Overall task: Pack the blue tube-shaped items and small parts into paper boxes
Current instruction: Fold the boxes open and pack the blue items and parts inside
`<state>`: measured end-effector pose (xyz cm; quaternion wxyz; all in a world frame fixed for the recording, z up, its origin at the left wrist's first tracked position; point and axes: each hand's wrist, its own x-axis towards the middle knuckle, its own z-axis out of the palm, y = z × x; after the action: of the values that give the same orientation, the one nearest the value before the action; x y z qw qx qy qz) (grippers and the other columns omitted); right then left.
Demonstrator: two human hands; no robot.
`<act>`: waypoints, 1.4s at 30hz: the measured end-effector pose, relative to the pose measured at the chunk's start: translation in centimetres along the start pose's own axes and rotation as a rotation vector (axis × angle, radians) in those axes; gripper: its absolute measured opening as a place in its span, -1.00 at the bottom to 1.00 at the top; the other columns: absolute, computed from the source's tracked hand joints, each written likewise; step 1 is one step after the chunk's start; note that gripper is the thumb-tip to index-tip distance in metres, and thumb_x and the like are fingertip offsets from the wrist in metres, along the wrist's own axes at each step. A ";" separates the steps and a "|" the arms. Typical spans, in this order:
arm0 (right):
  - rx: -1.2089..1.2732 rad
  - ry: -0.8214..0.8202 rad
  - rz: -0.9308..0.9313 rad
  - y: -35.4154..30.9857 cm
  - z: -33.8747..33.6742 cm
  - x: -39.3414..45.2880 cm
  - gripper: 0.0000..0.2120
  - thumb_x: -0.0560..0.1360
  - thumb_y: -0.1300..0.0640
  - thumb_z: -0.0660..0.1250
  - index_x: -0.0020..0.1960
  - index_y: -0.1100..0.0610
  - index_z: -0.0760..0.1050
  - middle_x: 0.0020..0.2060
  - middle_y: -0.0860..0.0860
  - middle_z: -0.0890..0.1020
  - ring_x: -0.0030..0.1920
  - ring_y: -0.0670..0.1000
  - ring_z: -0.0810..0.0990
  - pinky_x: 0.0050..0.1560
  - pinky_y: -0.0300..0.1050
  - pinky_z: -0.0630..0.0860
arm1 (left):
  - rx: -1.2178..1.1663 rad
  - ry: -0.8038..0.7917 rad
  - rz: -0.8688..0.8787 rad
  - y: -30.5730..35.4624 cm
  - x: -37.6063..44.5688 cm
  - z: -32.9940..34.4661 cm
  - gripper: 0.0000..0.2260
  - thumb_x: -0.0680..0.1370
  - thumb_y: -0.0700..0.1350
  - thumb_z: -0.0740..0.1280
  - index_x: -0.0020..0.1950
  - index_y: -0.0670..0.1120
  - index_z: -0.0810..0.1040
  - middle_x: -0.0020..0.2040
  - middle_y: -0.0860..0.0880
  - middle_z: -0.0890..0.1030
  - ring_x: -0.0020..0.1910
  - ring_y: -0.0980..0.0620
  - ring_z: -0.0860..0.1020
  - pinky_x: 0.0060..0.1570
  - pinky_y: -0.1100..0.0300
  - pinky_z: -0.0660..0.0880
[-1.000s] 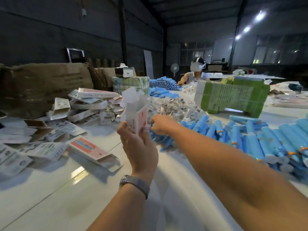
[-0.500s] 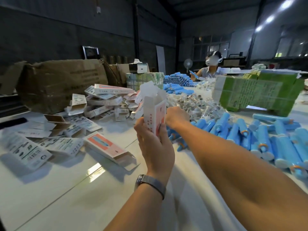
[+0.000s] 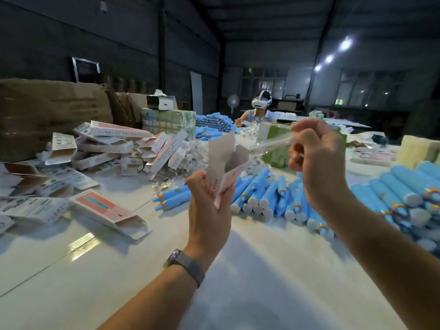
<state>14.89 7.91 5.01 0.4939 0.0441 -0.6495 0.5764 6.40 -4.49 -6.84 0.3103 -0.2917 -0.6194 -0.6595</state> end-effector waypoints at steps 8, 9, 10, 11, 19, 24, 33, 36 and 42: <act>0.059 -0.004 -0.221 -4.6 -4.7 -2.0 -0.85 0.35 0.28 0.31 -0.24 0.03 0.47 -0.43 -0.05 0.47 -0.47 -0.03 0.39 -0.46 -0.24 0.35 | -0.008 -0.093 0.031 1.0 -1.3 0.8 -0.61 0.48 -0.08 0.39 0.07 0.15 0.19 -0.02 0.45 0.46 -0.14 0.27 0.51 -0.20 0.22 0.48; -0.034 -0.025 -0.274 -4.6 -4.6 -2.2 -0.84 0.35 0.29 0.33 -0.23 0.03 0.48 -0.42 -0.07 0.49 -0.46 -0.06 0.42 -0.45 -0.23 0.39 | 0.000 -0.096 0.036 1.0 -1.3 0.8 -0.61 0.48 -0.06 0.38 0.06 0.18 0.18 -0.01 0.44 0.47 -0.13 0.30 0.52 -0.22 0.31 0.45; -0.131 -0.059 -0.335 -4.4 -4.4 -2.6 -0.82 0.36 0.31 0.35 -0.23 0.04 0.48 -0.40 -0.10 0.52 -0.44 -0.10 0.44 -0.42 -0.25 0.42 | 0.008 -0.106 0.046 0.9 -1.4 0.8 -0.60 0.48 -0.06 0.39 0.07 0.20 0.18 -0.01 0.41 0.48 -0.11 0.28 0.52 -0.24 0.34 0.44; -0.215 -0.093 -0.386 -4.2 -4.1 -2.9 -0.80 0.37 0.32 0.37 -0.22 0.03 0.48 -0.38 -0.10 0.54 -0.42 -0.12 0.45 -0.39 -0.27 0.44 | 0.018 -0.119 0.055 0.8 -1.4 0.9 -0.58 0.49 -0.07 0.41 0.07 0.22 0.19 0.00 0.36 0.50 -0.11 0.24 0.53 -0.26 0.32 0.44; -0.794 -0.330 -0.549 -2.1 -3.8 -3.5 -0.93 0.42 0.18 0.44 -0.10 0.14 0.63 -0.26 -0.08 0.60 -0.26 -0.10 0.49 -0.21 -0.24 0.41 | 0.076 -0.219 0.096 1.0 -2.4 1.6 -0.54 0.50 -0.08 0.47 0.04 0.28 0.21 -0.10 0.15 0.56 -0.23 0.12 0.53 -0.36 0.34 0.38; -0.990 -0.439 -0.434 -1.6 -4.1 -3.5 -0.71 0.53 -0.09 0.28 -0.09 0.09 0.67 0.02 -0.04 0.50 0.01 -0.01 0.42 -0.09 0.10 0.50 | 0.045 -0.233 -0.010 1.7 -2.8 2.1 -0.55 0.47 -0.06 0.50 0.02 0.28 0.24 -0.14 0.13 0.59 -0.23 0.10 0.57 -0.38 0.27 0.41; -0.700 -0.529 -0.138 -0.3 -4.9 -4.0 -0.79 0.55 0.00 0.26 0.05 0.01 0.64 0.08 -0.12 0.49 0.07 -0.17 0.51 0.07 -0.23 0.42 | -0.179 -0.362 -0.101 3.1 -2.5 1.8 -0.63 0.40 0.01 0.48 0.03 0.24 0.34 -0.06 0.14 0.64 -0.16 0.10 0.65 -0.21 0.11 0.61; -0.608 -0.470 -0.289 0.2 -5.1 -4.9 -0.79 0.57 0.08 0.26 0.16 -0.03 0.57 0.01 -0.12 0.59 -0.03 -0.10 0.61 -0.05 -0.15 0.56 | -0.396 -0.466 -0.100 3.8 -2.7 1.5 -0.80 0.51 0.08 0.36 0.10 0.16 0.45 -0.01 -0.04 0.63 0.00 -0.06 0.63 -0.04 0.03 0.61; -0.363 -0.339 -0.253 0.0 -4.9 -5.2 -0.64 0.48 -0.01 0.40 0.16 -0.27 0.32 -0.10 -0.05 0.64 -0.23 0.12 0.68 -0.30 0.20 0.60 | -0.296 -0.407 -0.026 4.9 -3.1 1.7 -0.76 0.61 0.17 0.18 0.28 0.33 0.41 0.08 0.01 0.62 0.03 -0.01 0.64 -0.07 0.12 0.63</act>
<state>20.39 9.10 0.64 0.4461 0.1314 -0.8050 0.3685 12.17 -2.88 -6.03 0.1243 -0.4528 -0.5694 -0.6747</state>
